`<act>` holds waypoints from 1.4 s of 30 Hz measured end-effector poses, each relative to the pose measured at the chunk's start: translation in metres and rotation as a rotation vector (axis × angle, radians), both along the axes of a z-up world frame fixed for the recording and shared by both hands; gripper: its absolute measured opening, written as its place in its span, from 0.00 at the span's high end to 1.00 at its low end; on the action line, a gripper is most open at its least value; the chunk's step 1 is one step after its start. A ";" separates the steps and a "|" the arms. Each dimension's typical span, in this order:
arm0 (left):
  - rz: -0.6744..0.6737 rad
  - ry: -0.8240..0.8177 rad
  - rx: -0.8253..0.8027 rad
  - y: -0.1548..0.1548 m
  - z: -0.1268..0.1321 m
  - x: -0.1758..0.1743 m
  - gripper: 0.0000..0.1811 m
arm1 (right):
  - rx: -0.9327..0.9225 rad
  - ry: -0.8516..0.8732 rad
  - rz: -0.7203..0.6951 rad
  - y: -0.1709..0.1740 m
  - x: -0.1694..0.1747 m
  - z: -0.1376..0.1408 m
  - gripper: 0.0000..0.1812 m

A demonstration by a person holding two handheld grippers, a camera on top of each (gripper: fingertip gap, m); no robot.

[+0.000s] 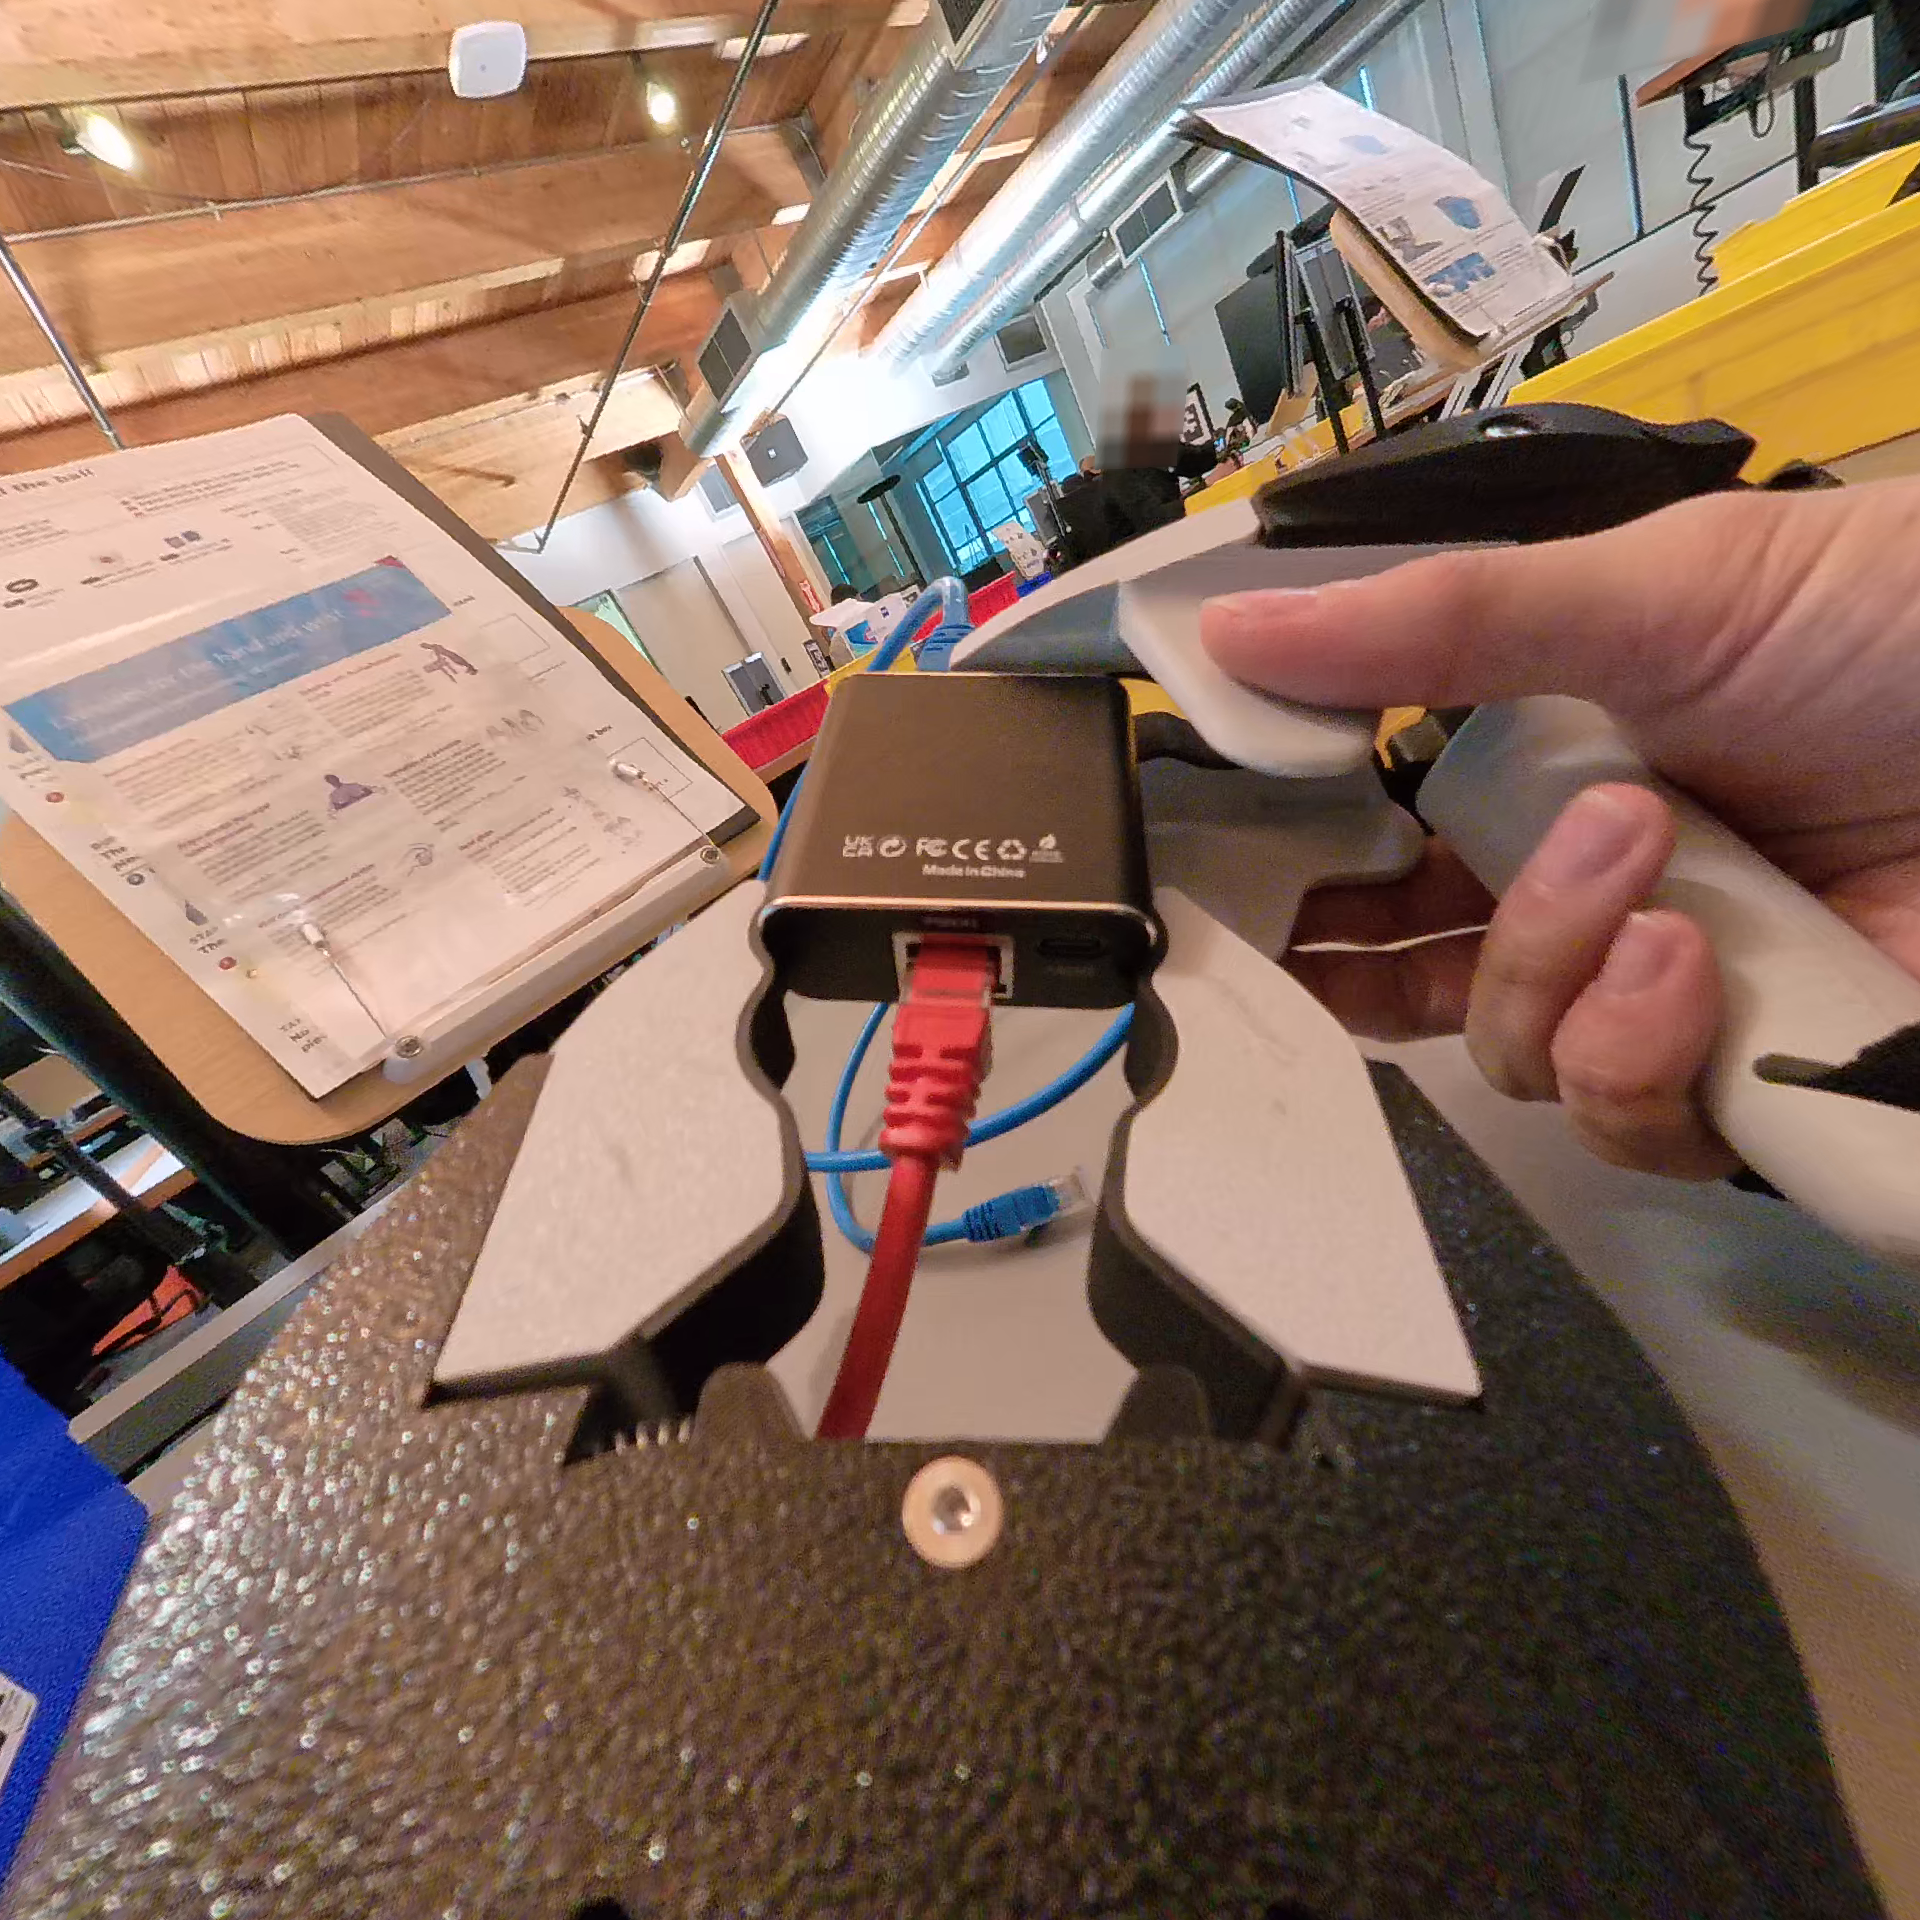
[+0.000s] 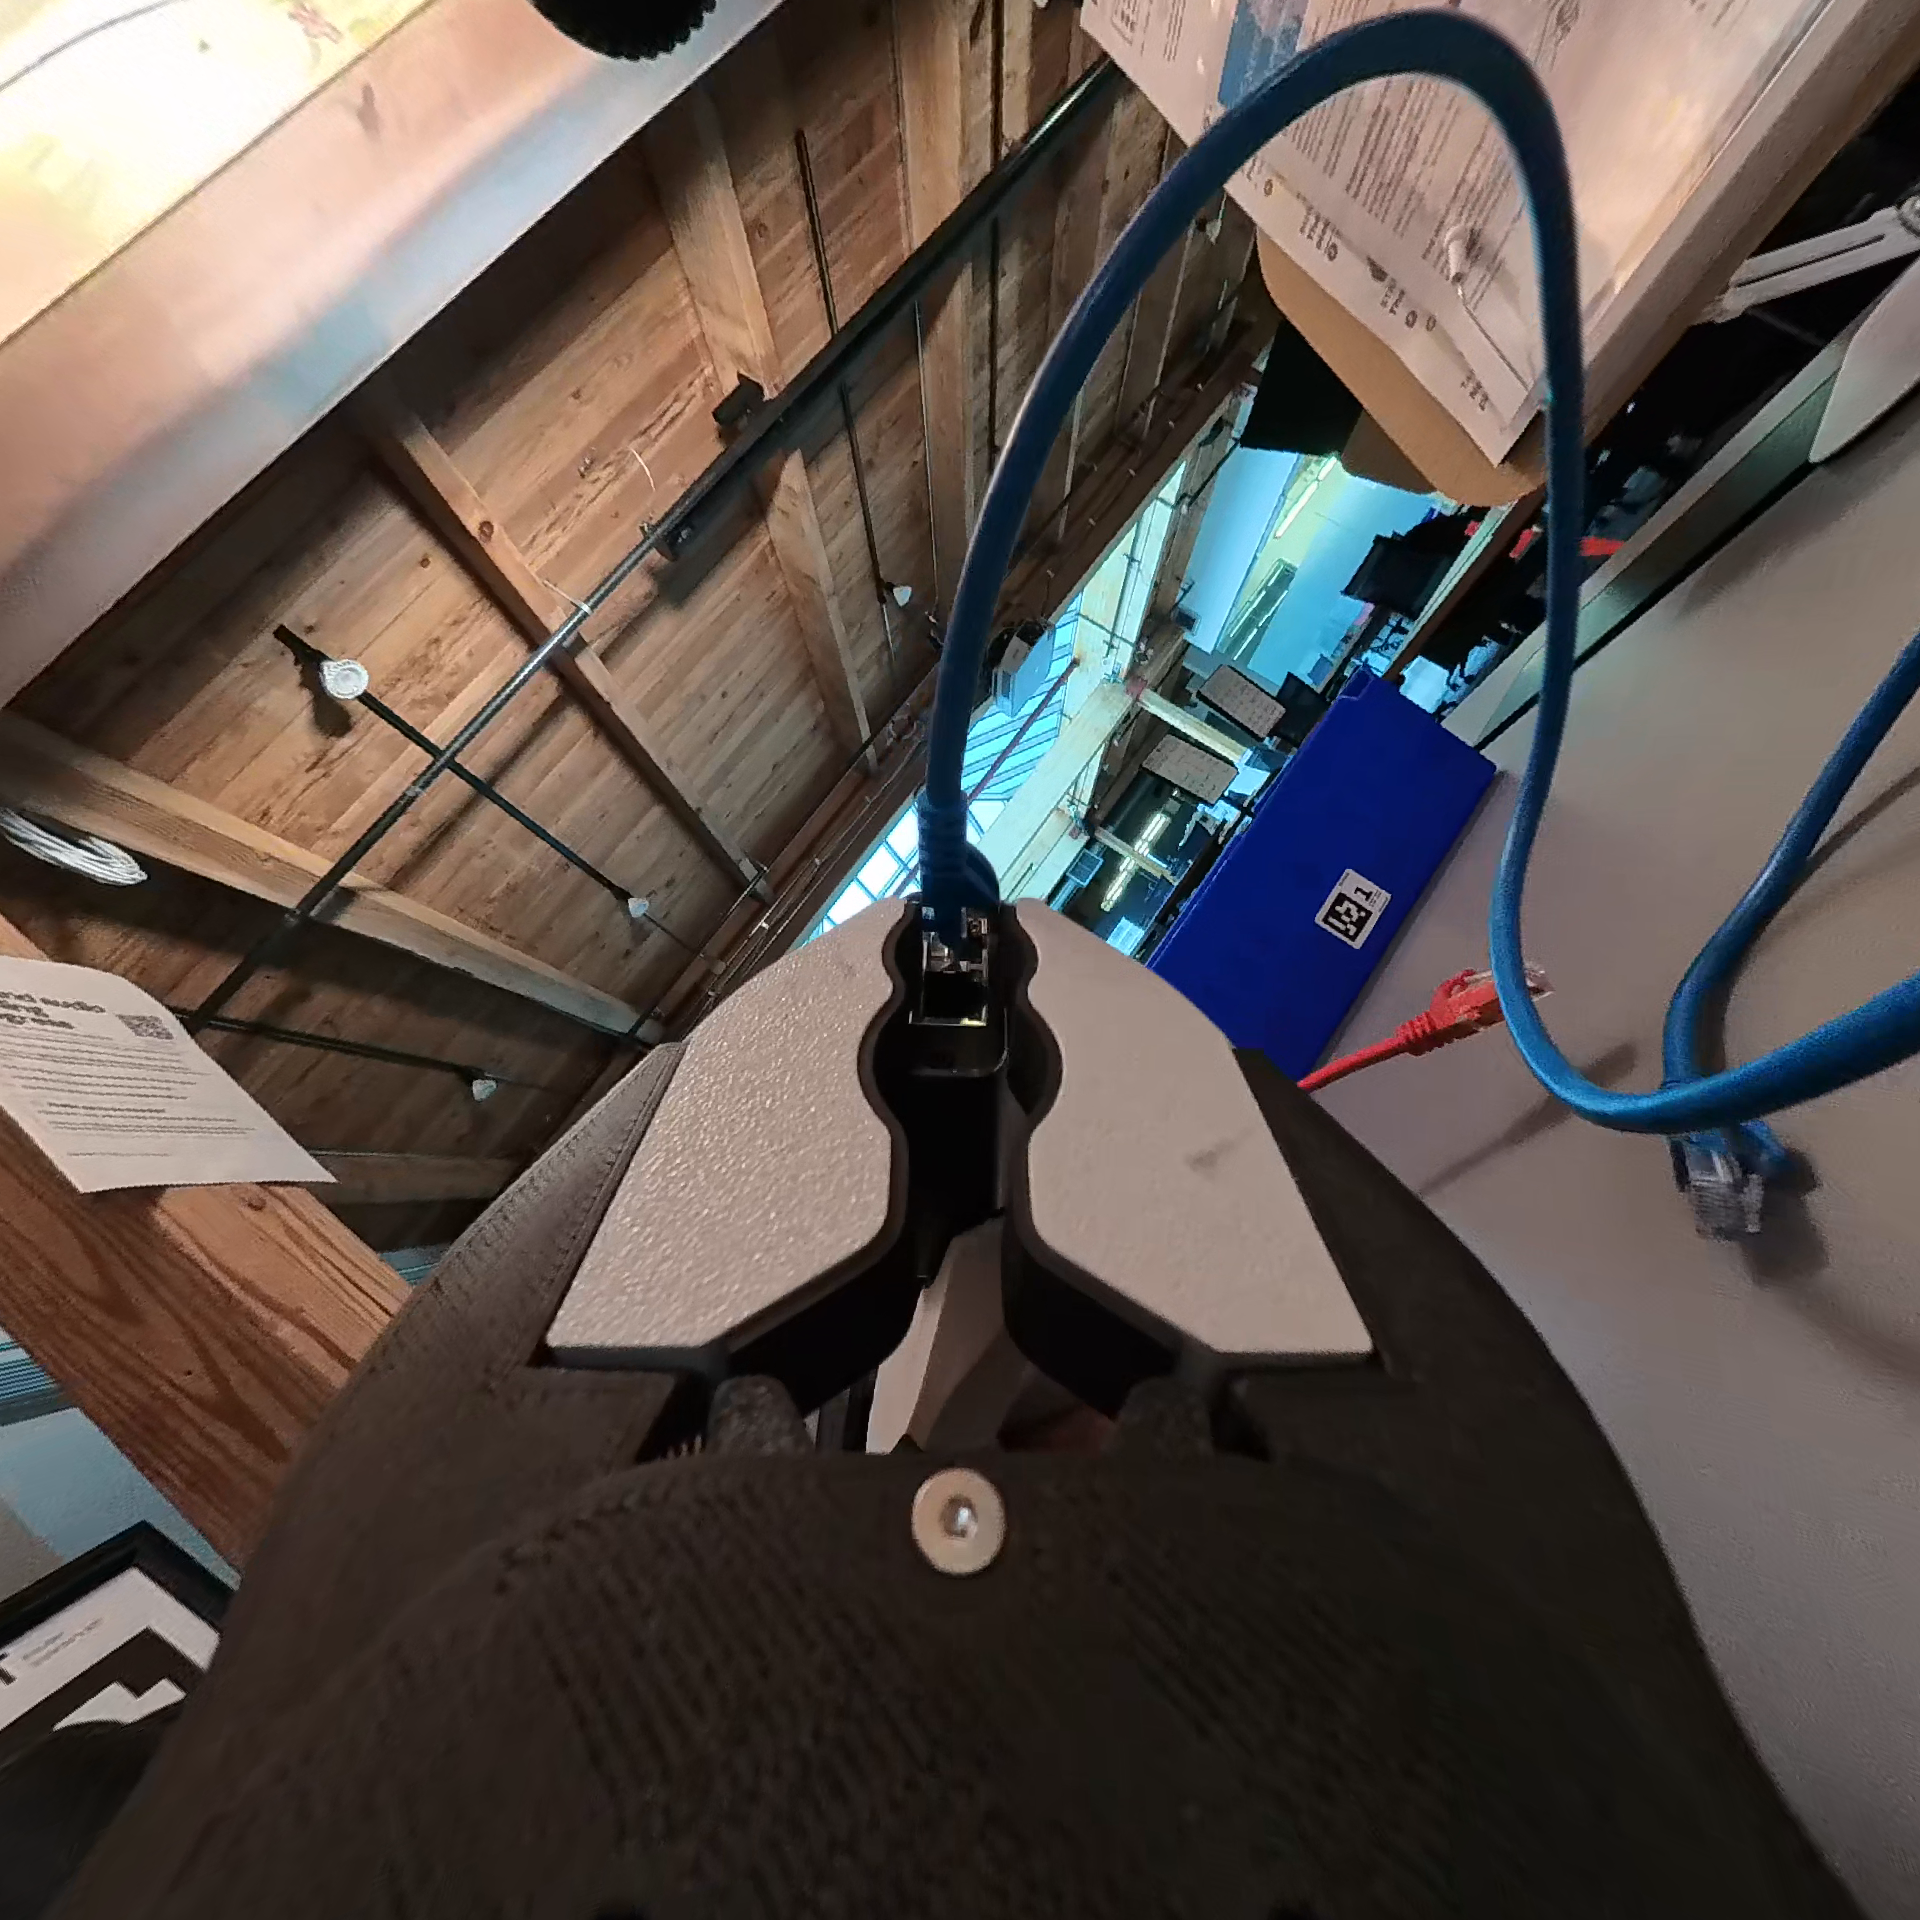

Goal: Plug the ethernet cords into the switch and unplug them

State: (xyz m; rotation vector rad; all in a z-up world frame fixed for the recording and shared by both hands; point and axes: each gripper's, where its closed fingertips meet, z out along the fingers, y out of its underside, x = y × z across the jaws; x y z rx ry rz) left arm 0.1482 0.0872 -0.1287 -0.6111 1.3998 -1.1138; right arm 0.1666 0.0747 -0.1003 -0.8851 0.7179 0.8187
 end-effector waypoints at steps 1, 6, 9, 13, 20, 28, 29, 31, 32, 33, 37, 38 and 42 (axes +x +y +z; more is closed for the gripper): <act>0.003 -0.003 0.006 0.000 0.000 0.000 0.66 | 0.002 -0.002 0.003 0.000 0.000 0.000 0.93; 0.001 -0.002 0.032 -0.003 -0.001 0.001 0.66 | 0.000 0.023 0.037 -0.004 0.001 -0.002 0.93; -0.005 0.001 0.037 -0.005 -0.002 0.001 0.66 | -0.013 0.010 0.022 -0.005 0.000 -0.003 0.93; -0.006 0.006 0.037 -0.005 -0.003 0.001 0.66 | -0.013 0.011 0.019 -0.003 -0.001 -0.005 0.93; 0.018 -0.029 0.075 -0.004 0.000 -0.001 0.66 | -0.078 -0.145 -0.029 -0.005 -0.006 -0.001 0.96; 0.098 -0.112 0.155 0.001 0.009 -0.005 0.66 | -0.036 -0.284 -0.072 -0.006 0.001 0.011 0.96; 0.097 -0.130 0.133 0.002 0.013 -0.007 0.66 | -0.064 -0.349 -0.104 -0.006 0.002 0.014 0.96; 0.103 -0.163 0.081 0.008 0.020 -0.011 0.66 | -0.161 -0.494 -0.125 -0.010 0.006 0.024 0.96; 0.121 -0.174 0.052 0.013 0.023 -0.012 0.66 | -0.210 -0.563 -0.141 -0.015 0.010 0.032 0.96; 0.129 -0.174 0.023 0.018 0.025 -0.012 0.66 | -0.247 -0.632 -0.159 -0.021 0.014 0.043 0.96; 0.142 -0.116 -0.071 0.030 0.019 -0.007 0.66 | -0.360 -0.868 -0.166 -0.042 0.021 0.088 0.95; 0.138 -0.106 -0.077 0.030 0.017 -0.006 0.66 | -0.385 -0.921 -0.188 -0.048 0.023 0.100 0.95; 0.128 -0.088 -0.067 0.028 0.014 -0.005 0.66 | -0.546 -1.094 -0.230 -0.075 0.045 0.138 0.96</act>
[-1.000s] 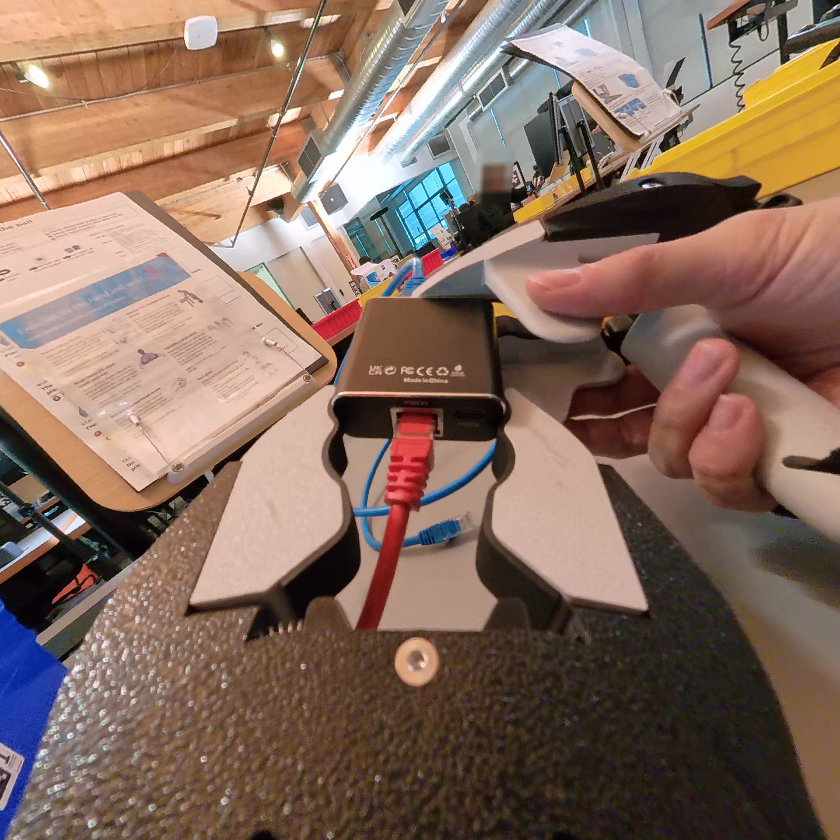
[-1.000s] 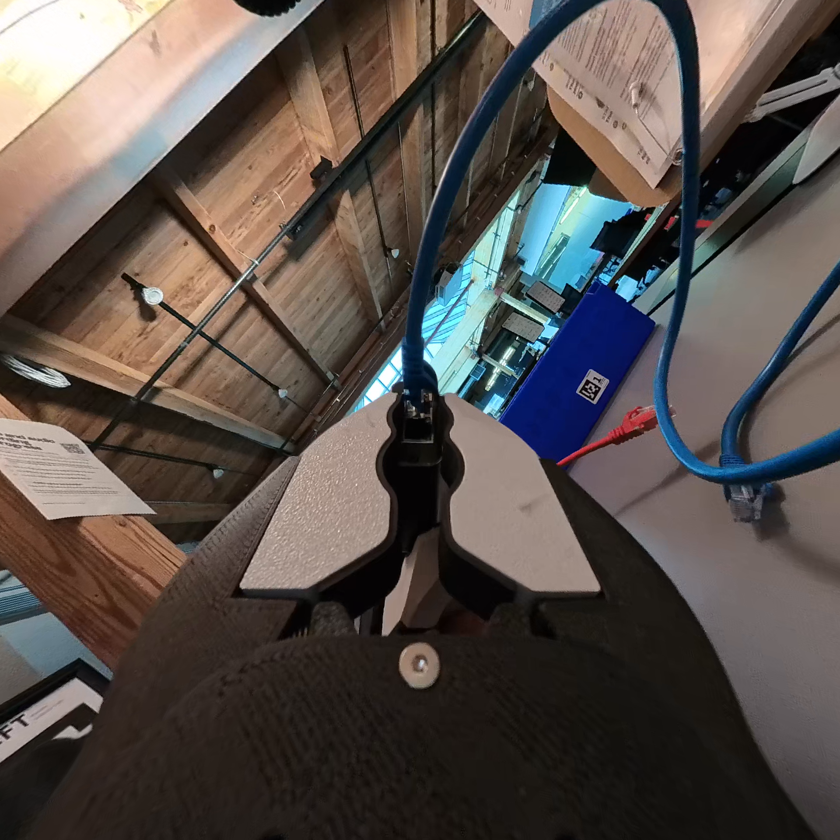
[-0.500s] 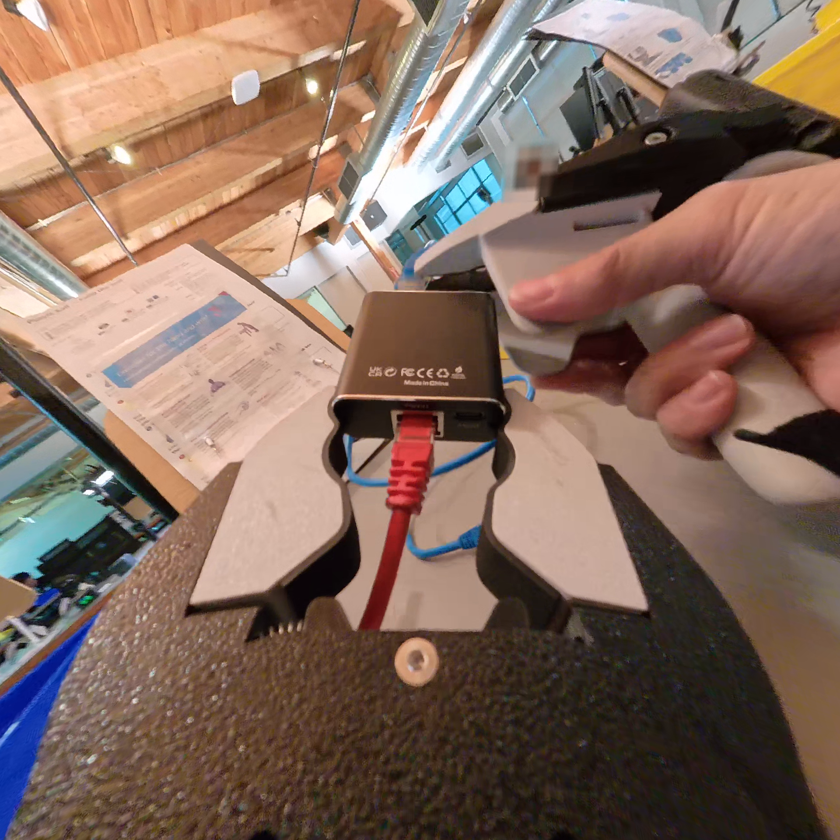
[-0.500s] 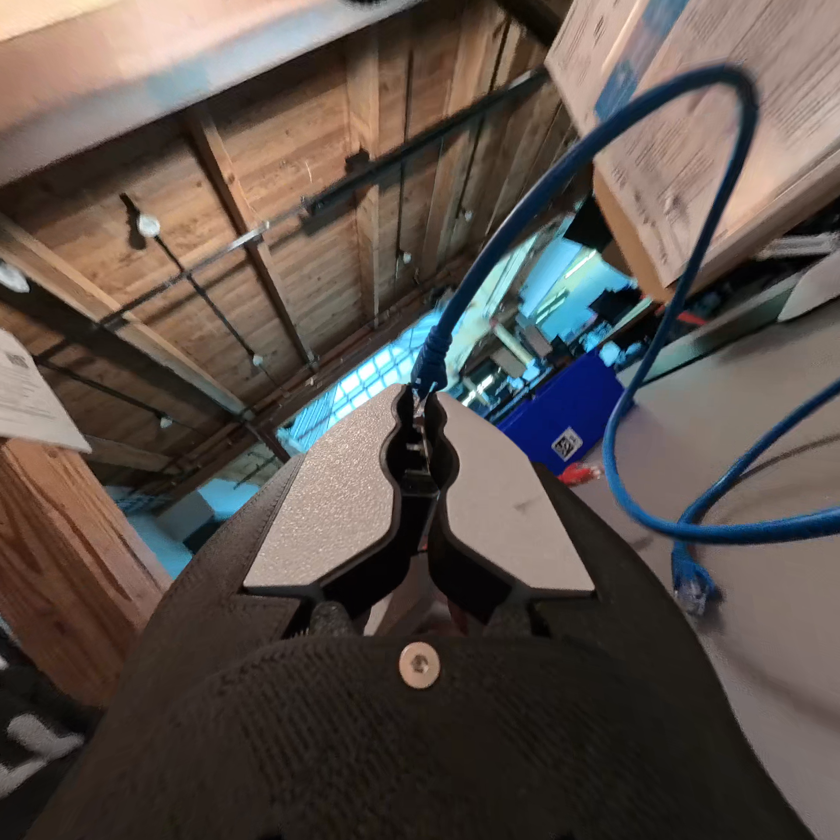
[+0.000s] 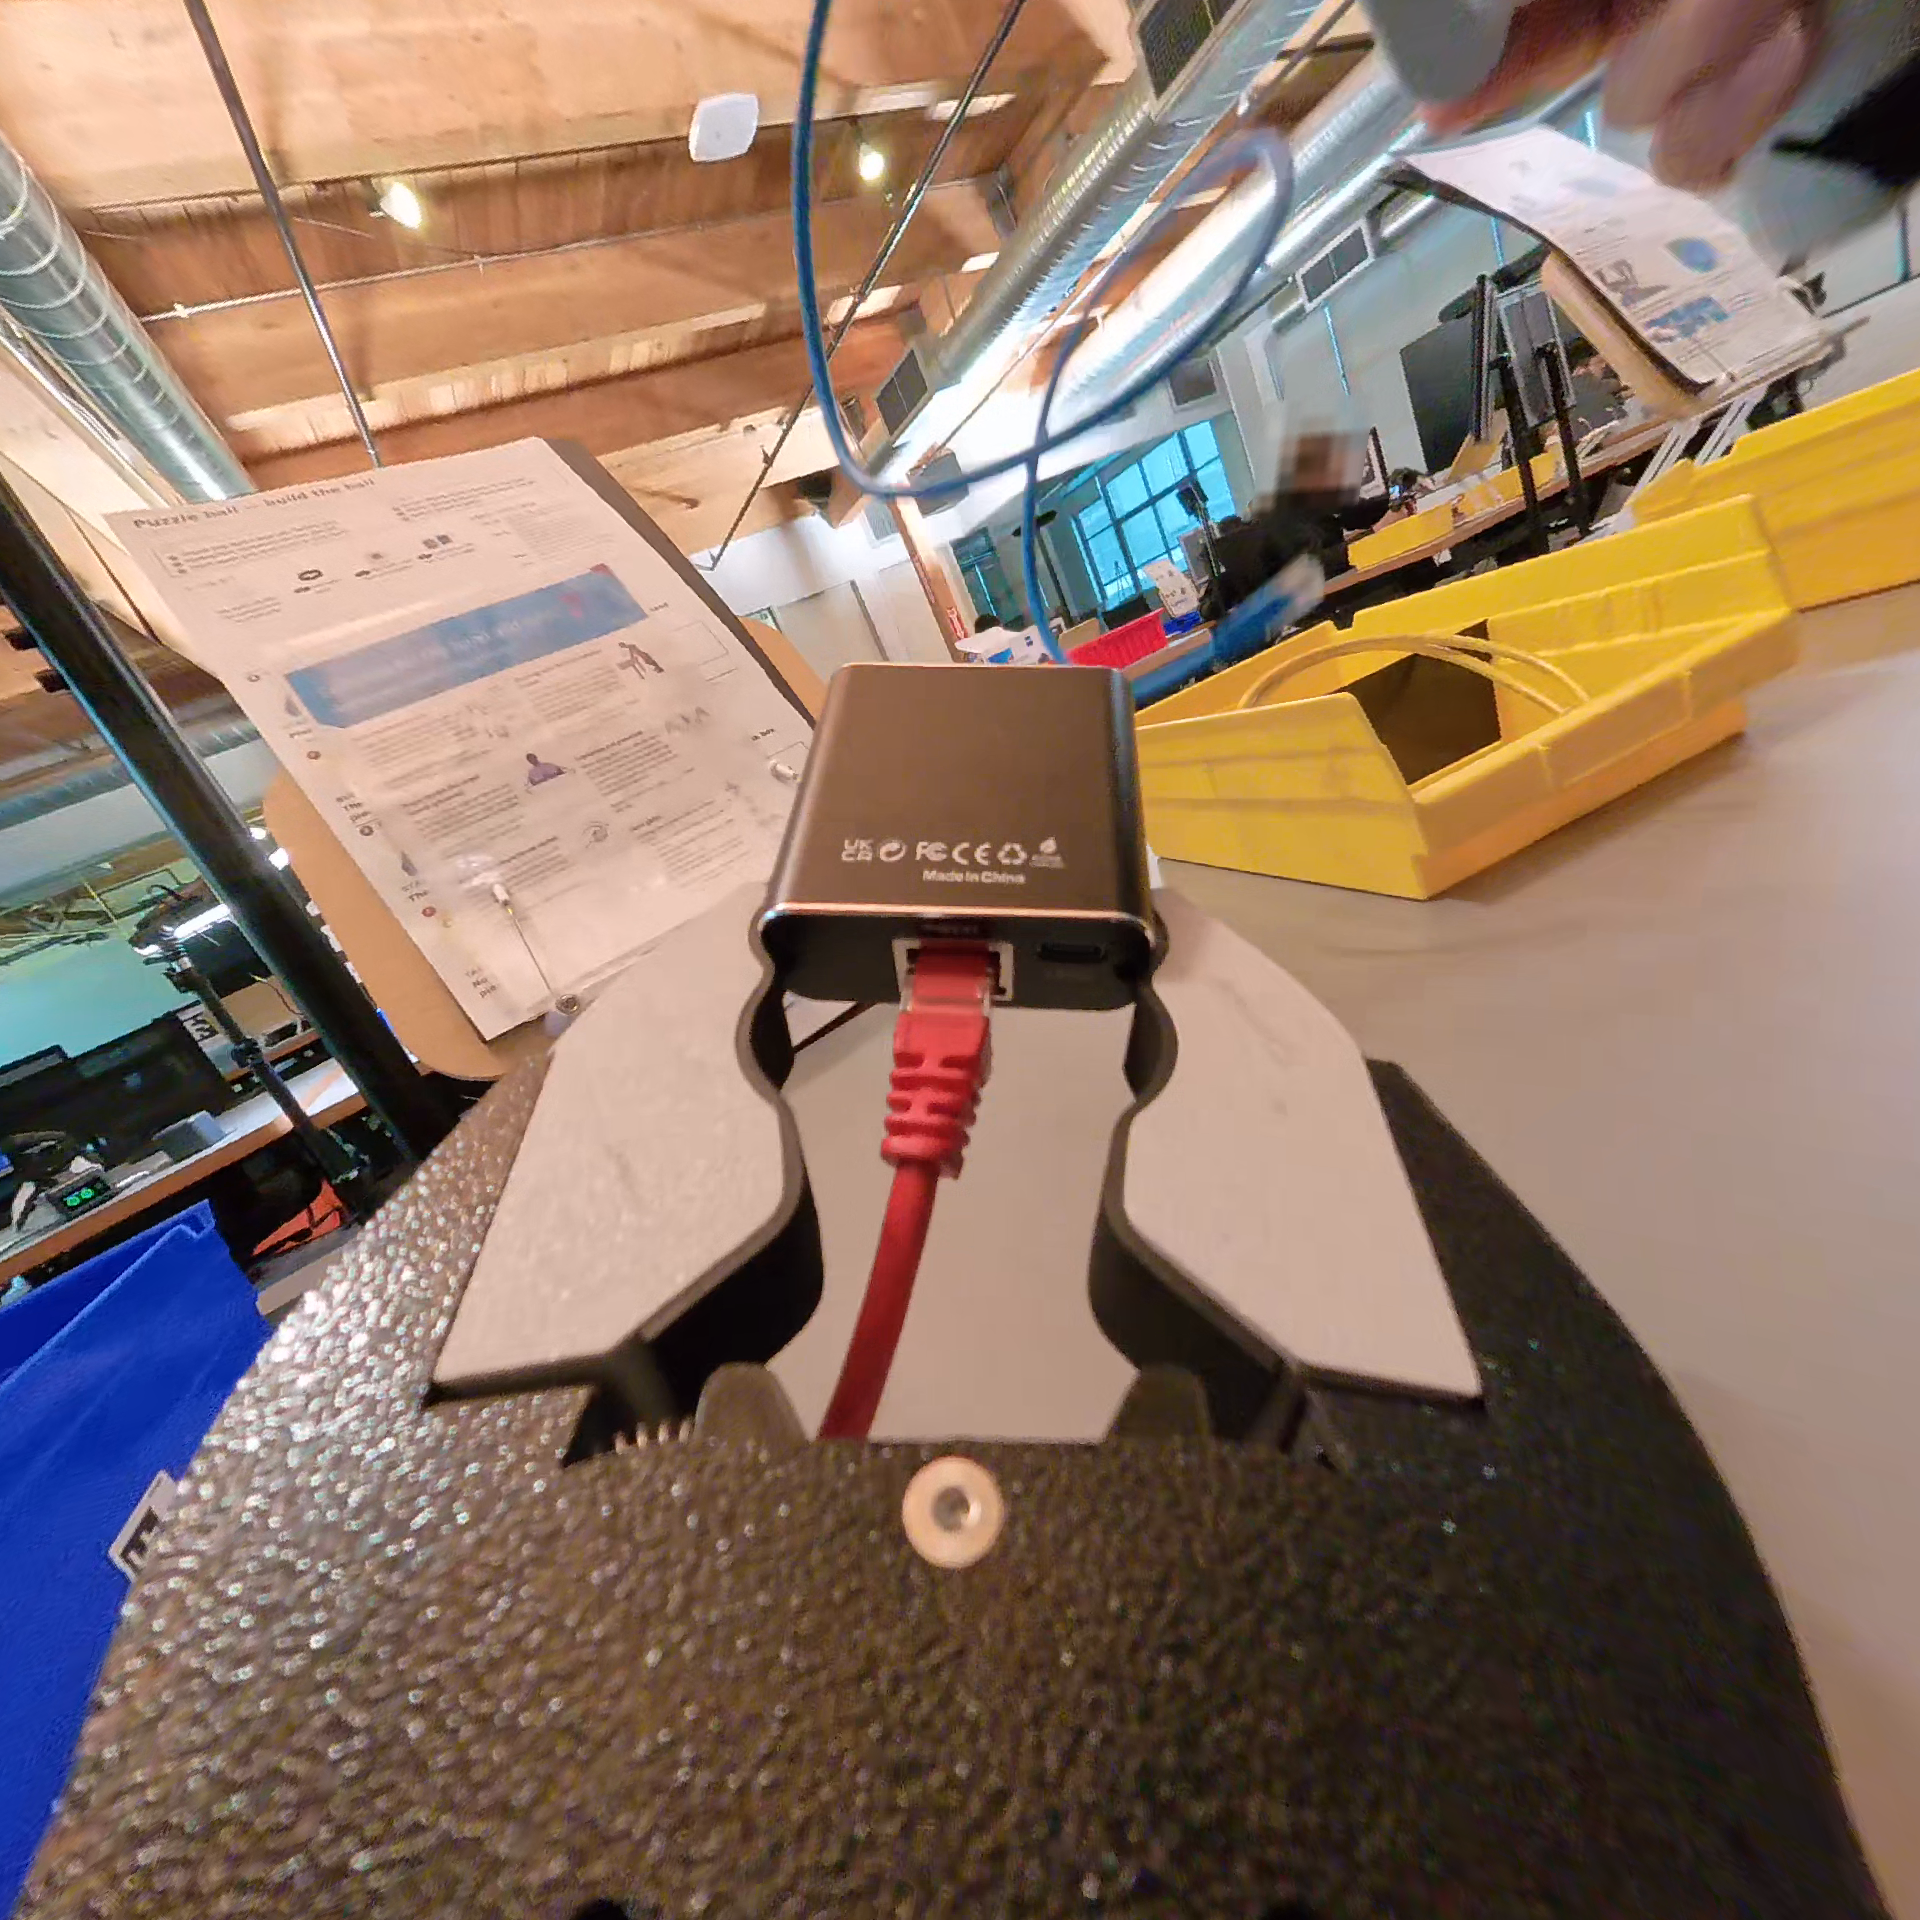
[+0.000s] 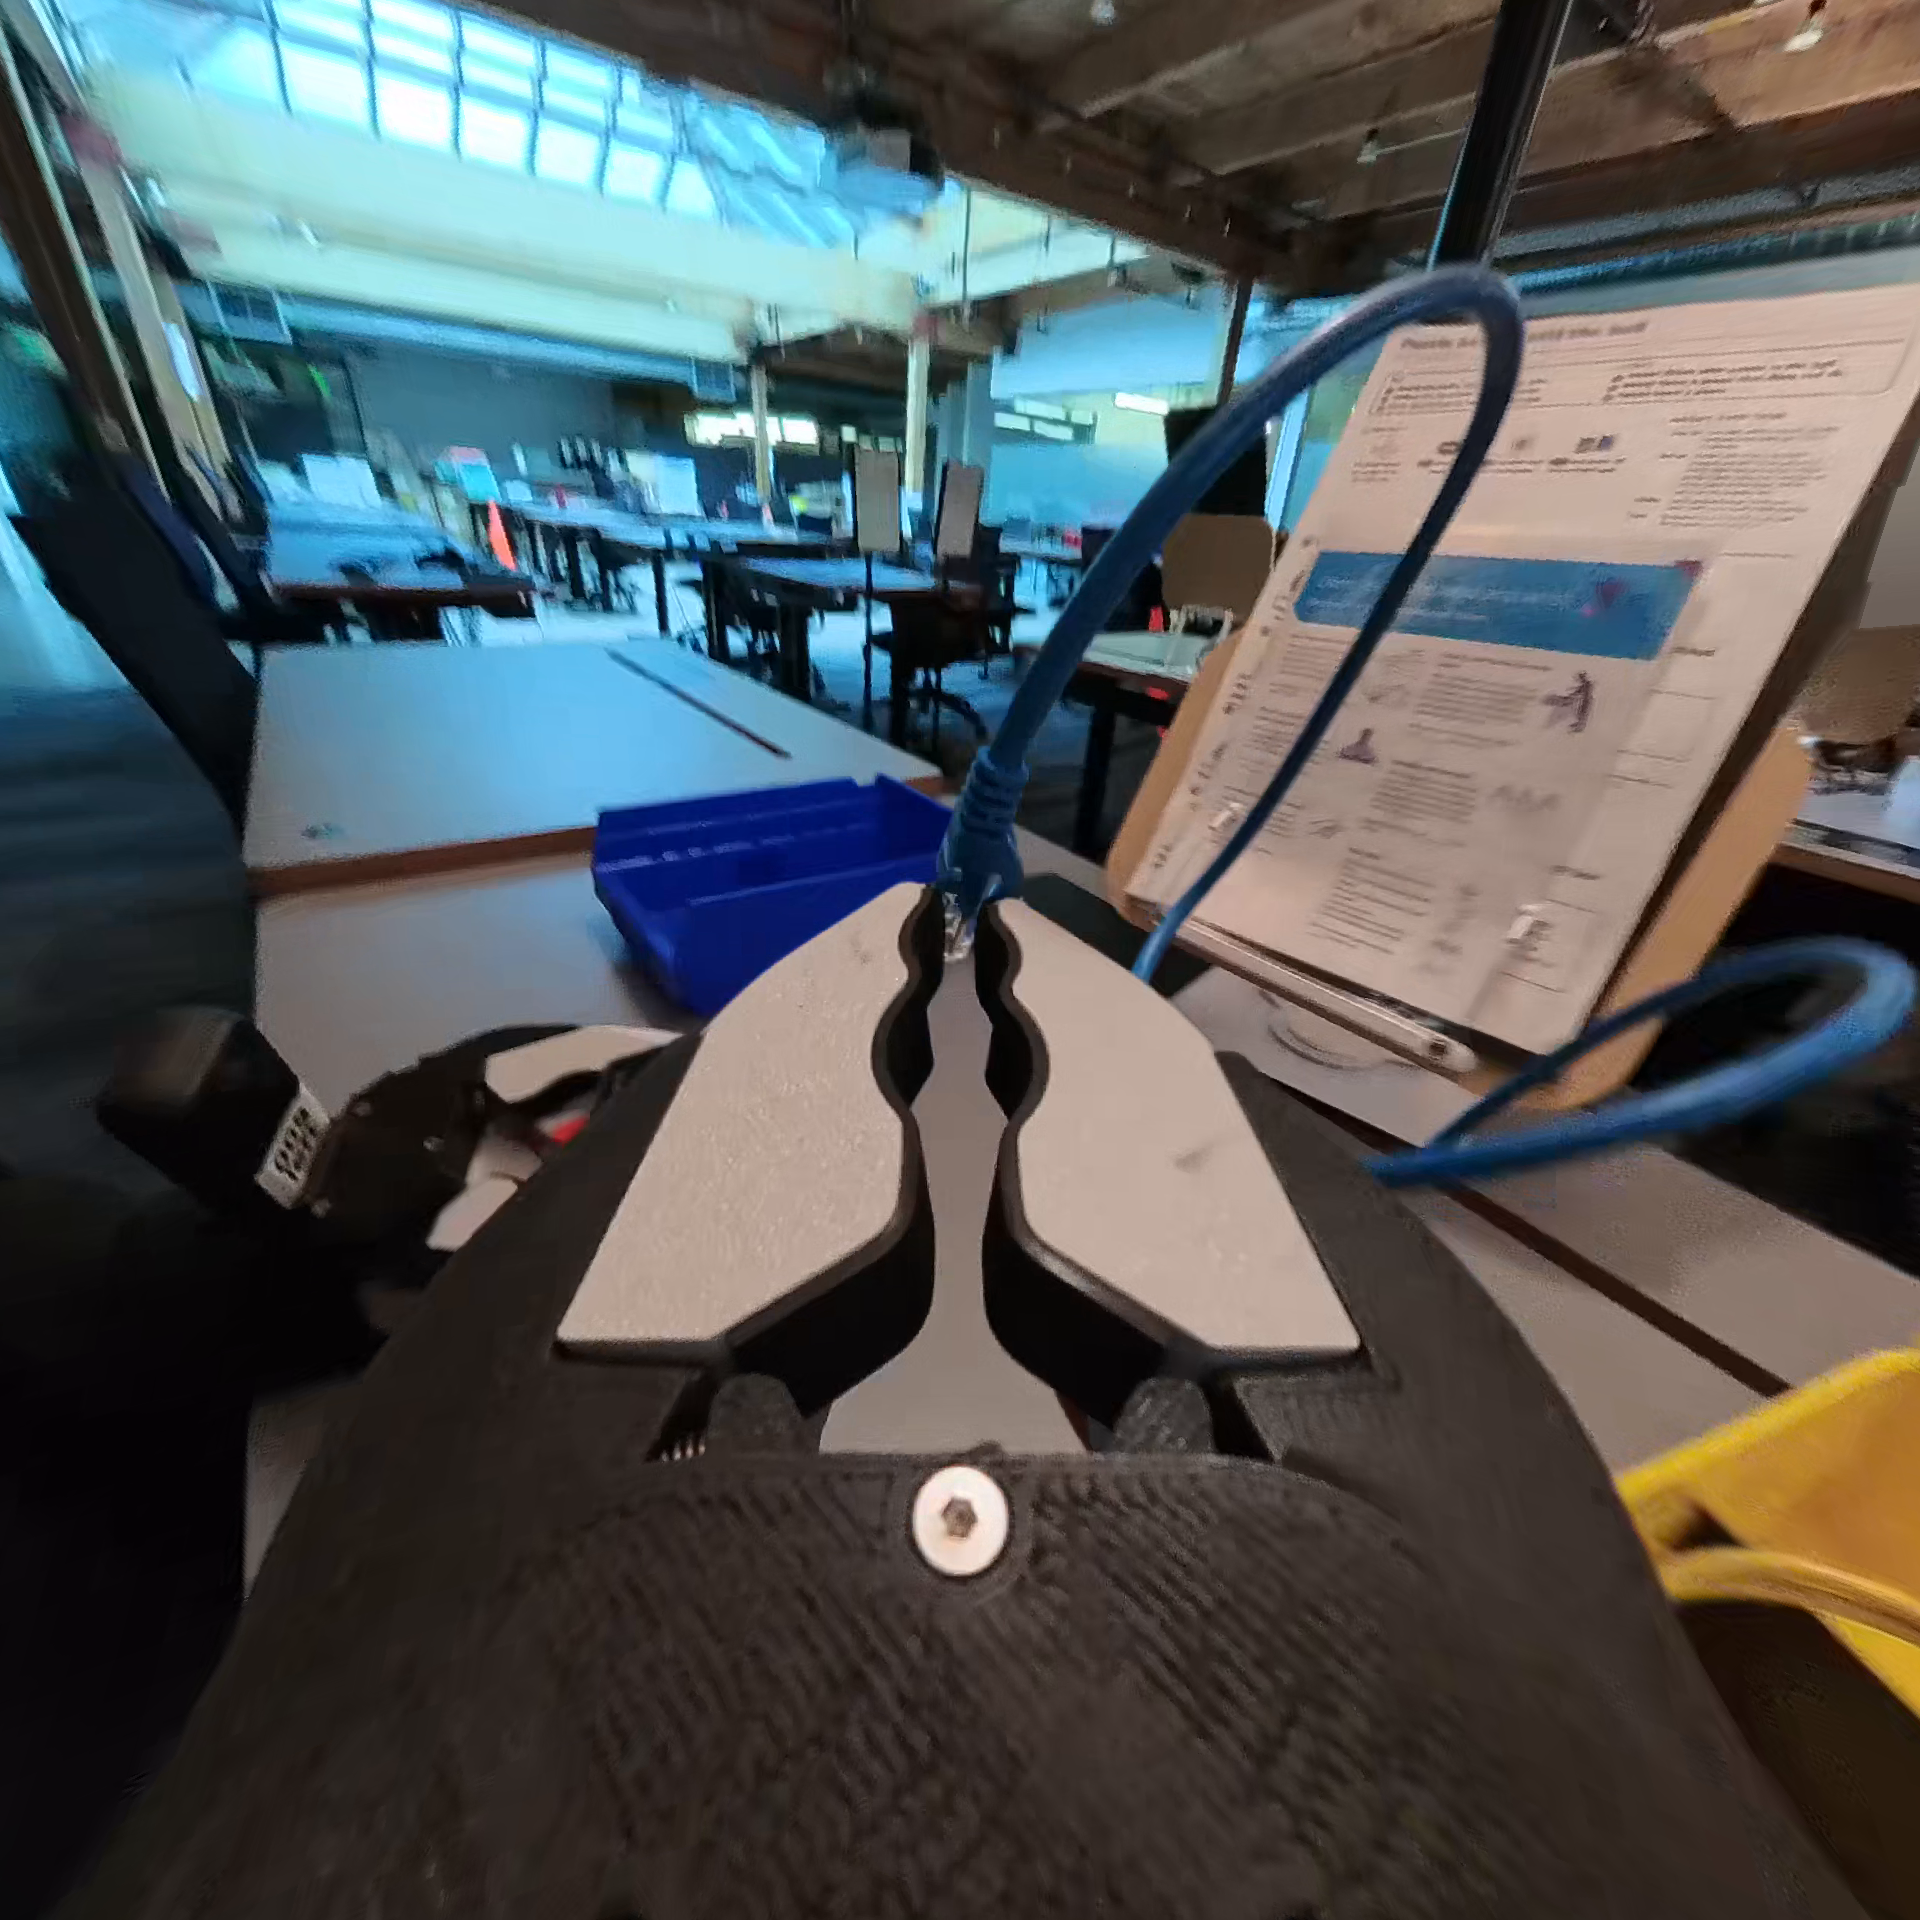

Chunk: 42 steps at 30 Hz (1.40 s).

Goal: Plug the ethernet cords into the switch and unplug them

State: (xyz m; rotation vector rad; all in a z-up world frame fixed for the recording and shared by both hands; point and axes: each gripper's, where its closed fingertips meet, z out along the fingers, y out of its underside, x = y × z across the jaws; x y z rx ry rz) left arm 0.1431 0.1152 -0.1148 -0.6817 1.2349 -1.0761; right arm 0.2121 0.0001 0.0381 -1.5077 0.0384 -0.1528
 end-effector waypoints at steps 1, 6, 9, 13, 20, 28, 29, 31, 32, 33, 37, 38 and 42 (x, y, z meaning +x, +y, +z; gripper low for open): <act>-0.004 0.004 0.000 -0.001 -0.001 0.000 0.66 | -0.042 -0.012 -0.017 -0.008 0.008 0.006 0.96; -0.027 0.029 -0.015 -0.003 -0.004 0.002 0.66 | -0.316 -0.109 -0.194 -0.057 0.067 0.004 0.96; -0.036 0.036 -0.018 -0.004 -0.005 0.003 0.66 | -0.495 -0.110 -0.277 -0.090 0.100 -0.017 0.96; -0.043 0.045 -0.020 -0.005 -0.007 0.004 0.66 | -0.527 -0.043 -0.369 -0.125 0.132 -0.028 0.96; -0.051 0.061 -0.023 -0.006 -0.009 0.005 0.66 | -0.348 -0.013 -0.422 -0.140 0.144 -0.015 0.96; -0.060 0.072 -0.022 -0.007 -0.011 0.006 0.66 | -0.200 -0.107 -0.387 -0.126 0.122 0.075 0.96; -0.062 0.072 -0.023 -0.008 -0.011 0.006 0.66 | -0.186 -0.120 -0.408 -0.127 0.125 0.085 0.96; -0.066 0.077 -0.021 -0.008 -0.012 0.007 0.66 | -0.144 -0.124 -0.423 -0.131 0.126 0.102 0.96; -0.066 0.078 -0.020 -0.008 -0.012 0.007 0.66 | -0.096 -0.115 -0.419 -0.133 0.125 0.113 0.96; -0.067 0.077 -0.019 -0.009 -0.012 0.007 0.66 | -0.064 -0.102 -0.391 -0.133 0.120 0.120 0.96; -0.069 0.078 -0.024 -0.008 -0.012 0.007 0.66 | -0.144 -0.154 -0.440 -0.138 0.127 0.120 0.96; -0.070 0.078 -0.025 -0.008 -0.012 0.007 0.66 | -0.182 -0.144 -0.451 -0.139 0.132 0.112 0.96; -0.072 0.080 -0.026 -0.008 -0.013 0.007 0.66 | -0.291 -0.071 -0.441 -0.140 0.151 0.070 0.96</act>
